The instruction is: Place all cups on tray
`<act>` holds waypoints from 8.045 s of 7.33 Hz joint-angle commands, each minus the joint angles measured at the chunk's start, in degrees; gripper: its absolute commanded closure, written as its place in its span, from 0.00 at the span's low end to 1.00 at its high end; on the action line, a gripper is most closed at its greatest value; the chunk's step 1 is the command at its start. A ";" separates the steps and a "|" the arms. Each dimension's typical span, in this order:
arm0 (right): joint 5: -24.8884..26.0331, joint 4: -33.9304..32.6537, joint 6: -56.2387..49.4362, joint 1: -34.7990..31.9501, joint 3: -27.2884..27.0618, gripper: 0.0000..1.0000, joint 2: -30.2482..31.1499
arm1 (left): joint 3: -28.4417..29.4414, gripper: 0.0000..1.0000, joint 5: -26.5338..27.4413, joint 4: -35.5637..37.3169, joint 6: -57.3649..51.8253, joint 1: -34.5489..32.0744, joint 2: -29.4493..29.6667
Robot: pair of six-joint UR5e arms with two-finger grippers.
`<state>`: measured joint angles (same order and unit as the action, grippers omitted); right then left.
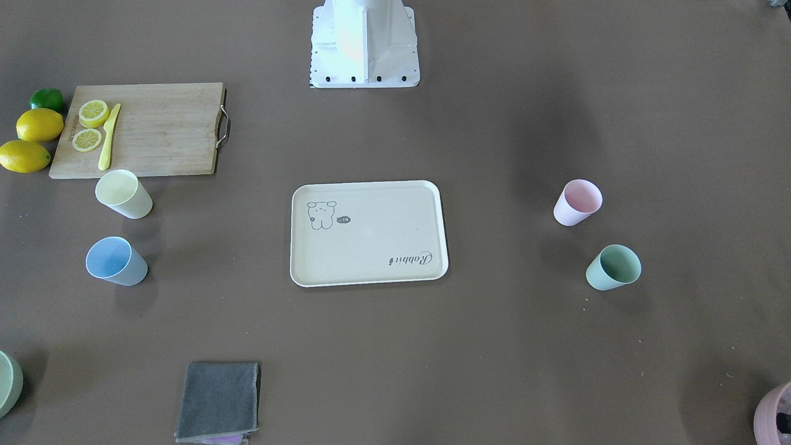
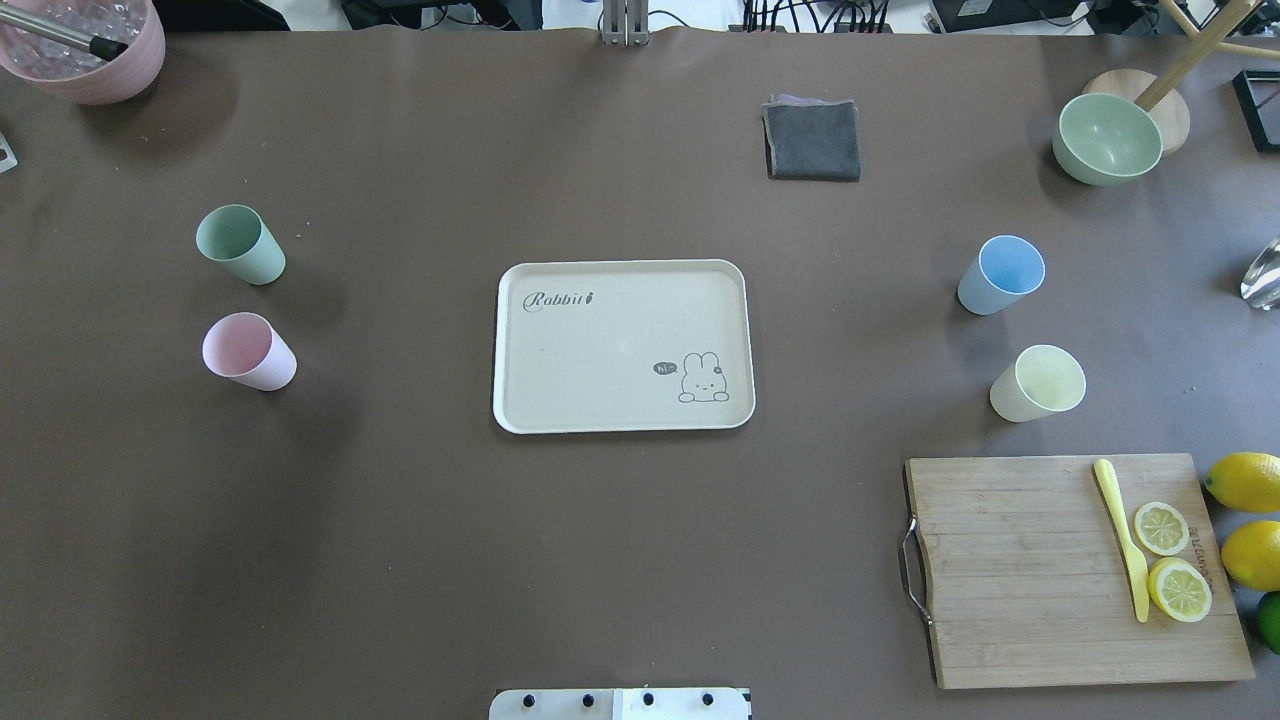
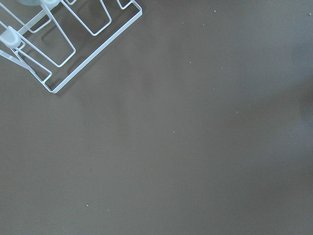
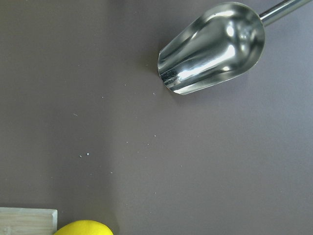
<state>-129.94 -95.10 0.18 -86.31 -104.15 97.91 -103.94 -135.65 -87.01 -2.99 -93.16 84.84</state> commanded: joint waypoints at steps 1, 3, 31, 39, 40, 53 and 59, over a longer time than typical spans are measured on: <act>-0.05 0.00 0.00 0.00 -0.09 0.00 -0.09 | -0.47 0.02 0.03 -1.74 -0.09 0.00 -0.73; -0.65 0.00 0.17 0.00 -0.35 0.00 -0.70 | -0.91 0.02 0.03 -6.31 -0.09 0.09 -1.70; 5.14 12.48 38.67 21.18 3.43 0.00 -22.06 | 22.64 1.00 9.08 -37.52 39.99 33.75 22.21; 5.40 12.39 38.58 21.62 4.39 0.00 -21.54 | 14.29 1.00 15.45 -18.05 61.13 43.99 39.84; 5.40 12.48 38.50 21.71 4.92 0.00 -21.54 | 14.73 1.00 18.72 -15.76 62.22 47.42 41.79; 6.45 12.48 39.28 26.10 9.58 0.26 -22.06 | 12.10 0.02 18.05 -15.38 58.02 44.39 43.05; 6.73 25.23 54.83 29.35 11.54 1.00 -21.97 | 9.20 0.02 18.05 -15.38 52.84 42.63 39.52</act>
<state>-123.02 -69.68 52.64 -57.14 -90.08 76.08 -94.69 -117.54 -102.38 51.48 -49.80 124.71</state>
